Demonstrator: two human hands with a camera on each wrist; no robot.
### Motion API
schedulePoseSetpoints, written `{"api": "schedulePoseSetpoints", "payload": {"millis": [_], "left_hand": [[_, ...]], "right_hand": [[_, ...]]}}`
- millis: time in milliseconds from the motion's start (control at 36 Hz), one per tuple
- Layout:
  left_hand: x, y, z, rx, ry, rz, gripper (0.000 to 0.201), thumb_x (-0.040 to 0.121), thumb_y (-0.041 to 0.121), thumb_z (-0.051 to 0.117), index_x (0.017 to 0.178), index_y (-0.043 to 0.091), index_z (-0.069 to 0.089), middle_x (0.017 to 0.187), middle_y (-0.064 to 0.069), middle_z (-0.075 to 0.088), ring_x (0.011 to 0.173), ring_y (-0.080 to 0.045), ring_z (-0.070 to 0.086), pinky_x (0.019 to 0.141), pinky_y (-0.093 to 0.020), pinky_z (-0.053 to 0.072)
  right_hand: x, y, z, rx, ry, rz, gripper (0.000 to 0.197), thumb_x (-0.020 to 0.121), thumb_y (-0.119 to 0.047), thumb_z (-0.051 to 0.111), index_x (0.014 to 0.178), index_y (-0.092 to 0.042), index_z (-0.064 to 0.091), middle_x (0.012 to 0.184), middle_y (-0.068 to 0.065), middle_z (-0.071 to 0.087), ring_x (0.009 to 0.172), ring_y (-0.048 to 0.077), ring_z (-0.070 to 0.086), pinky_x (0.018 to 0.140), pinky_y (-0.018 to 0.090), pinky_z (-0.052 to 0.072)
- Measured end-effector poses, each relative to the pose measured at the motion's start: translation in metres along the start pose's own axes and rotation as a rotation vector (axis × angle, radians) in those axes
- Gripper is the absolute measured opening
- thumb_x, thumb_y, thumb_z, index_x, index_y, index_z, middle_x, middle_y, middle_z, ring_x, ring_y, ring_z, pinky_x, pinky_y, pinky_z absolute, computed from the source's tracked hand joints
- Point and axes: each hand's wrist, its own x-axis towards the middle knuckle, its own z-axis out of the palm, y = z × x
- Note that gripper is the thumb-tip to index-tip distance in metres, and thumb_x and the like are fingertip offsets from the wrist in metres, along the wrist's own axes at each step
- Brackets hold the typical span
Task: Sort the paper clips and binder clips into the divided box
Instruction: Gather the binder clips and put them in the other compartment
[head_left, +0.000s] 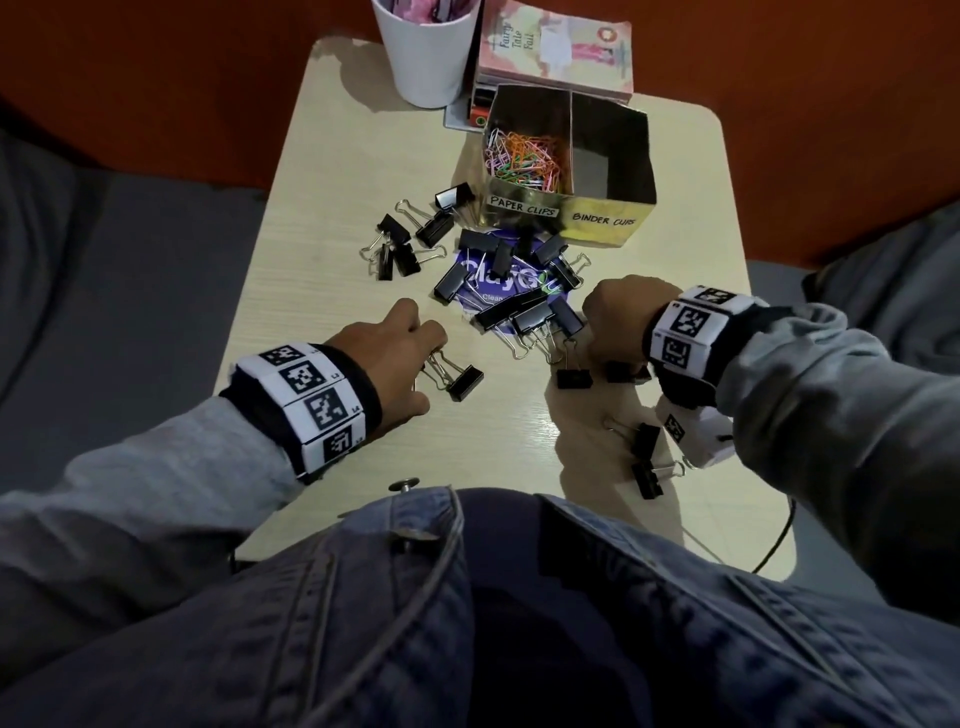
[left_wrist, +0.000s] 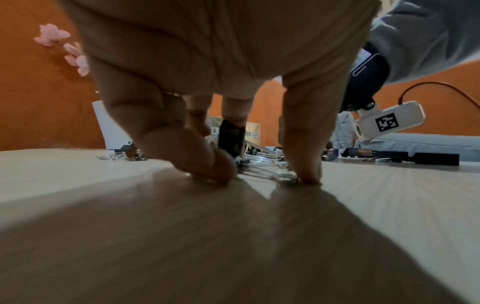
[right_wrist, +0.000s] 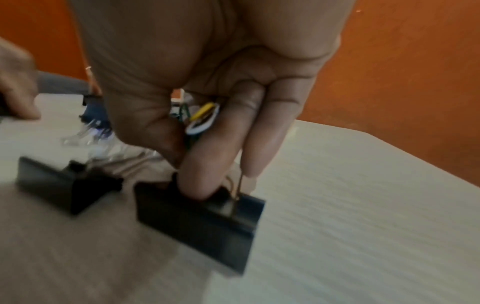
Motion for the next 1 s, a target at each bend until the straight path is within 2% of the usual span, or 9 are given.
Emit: {"api": "schedulePoseSetpoints", "payload": {"millis": [83,250,361,444,639,722,861,944,1000], "left_hand": [[-0.001,0.001,-0.001,0.000,0.001,0.008,0.062,0.080,0.036,0.069,0.133,0.026,0.038,0.121,0.000,0.035,0.086,-0.028,0.058,0.076,-0.036,0.051],[-0.001,0.002,-0.003,0.004,-0.002,0.018,0.063,0.080,0.035,0.069,0.133,0.024,0.038,0.122,-0.001,0.035,0.087,-0.028,0.059,0.076,-0.034,0.051],[0.000,0.002,-0.002,-0.007,-0.004,0.013,0.063,0.080,0.036,0.069,0.133,0.026,0.037,0.121,0.000,0.034,0.085,-0.027,0.058,0.074,-0.033,0.050],[0.001,0.001,-0.001,-0.011,0.001,0.009,0.063,0.080,0.035,0.070,0.133,0.026,0.038,0.121,0.001,0.034,0.085,-0.027,0.058,0.073,-0.033,0.049],[0.003,0.001,0.002,-0.018,0.009,0.009,0.063,0.079,0.036,0.070,0.132,0.028,0.037,0.118,0.004,0.034,0.083,-0.025,0.058,0.073,-0.032,0.050],[0.003,0.000,0.002,-0.027,0.008,0.005,0.063,0.079,0.037,0.070,0.132,0.030,0.036,0.117,0.005,0.033,0.086,-0.024,0.058,0.073,-0.032,0.050],[0.003,0.000,0.002,-0.033,0.004,0.003,0.066,0.078,0.038,0.070,0.133,0.031,0.035,0.120,0.005,0.033,0.090,-0.023,0.058,0.075,-0.030,0.048],[0.001,0.000,0.002,-0.037,0.013,-0.003,0.066,0.078,0.037,0.070,0.133,0.032,0.034,0.120,0.006,0.033,0.091,-0.023,0.058,0.076,-0.030,0.048],[0.000,0.000,0.002,-0.044,0.017,-0.003,0.066,0.078,0.037,0.071,0.133,0.032,0.034,0.119,0.007,0.033,0.090,-0.022,0.058,0.075,-0.030,0.048]], "right_hand": [[-0.002,0.006,-0.011,0.187,0.027,0.028,0.016,0.075,-0.020,0.070,0.069,-0.012,0.059,0.061,0.002,0.057,0.060,0.023,0.055,0.054,0.024,0.042],[-0.004,0.030,-0.026,0.649,0.028,0.042,0.023,0.078,0.002,0.068,0.063,-0.011,0.055,0.040,-0.005,0.060,0.044,0.012,0.065,0.044,0.020,0.051],[-0.001,0.037,-0.026,0.839,-0.010,0.054,0.019,0.080,0.004,0.068,0.071,-0.008,0.057,0.059,0.005,0.066,0.047,0.013,0.068,0.043,0.020,0.052],[0.001,0.050,-0.021,1.017,-0.036,0.087,0.015,0.081,0.003,0.068,0.073,-0.008,0.062,0.071,0.012,0.066,0.057,0.021,0.070,0.063,0.034,0.060],[-0.003,0.074,0.009,2.005,0.092,0.318,0.022,0.095,-0.013,0.042,0.077,-0.012,0.055,0.070,0.003,0.056,0.051,0.012,0.067,0.041,0.016,0.047],[0.000,0.063,0.016,2.270,0.096,0.360,0.015,0.095,-0.019,0.049,0.083,-0.013,0.053,0.070,0.000,0.058,0.051,0.012,0.068,0.039,0.017,0.046],[0.007,0.047,0.009,2.044,-0.048,0.400,0.013,0.092,-0.016,0.056,0.086,-0.005,0.053,0.048,0.006,0.059,0.039,0.018,0.061,0.040,0.021,0.051],[0.012,0.044,-0.001,1.751,0.031,0.429,0.011,0.085,-0.006,0.066,0.079,-0.004,0.057,0.062,0.012,0.058,0.037,0.019,0.055,0.046,0.031,0.055],[0.017,0.039,-0.009,1.466,0.058,0.429,0.011,0.081,-0.007,0.072,0.081,-0.004,0.062,0.076,0.015,0.065,0.038,0.020,0.059,0.042,0.026,0.051]]}}
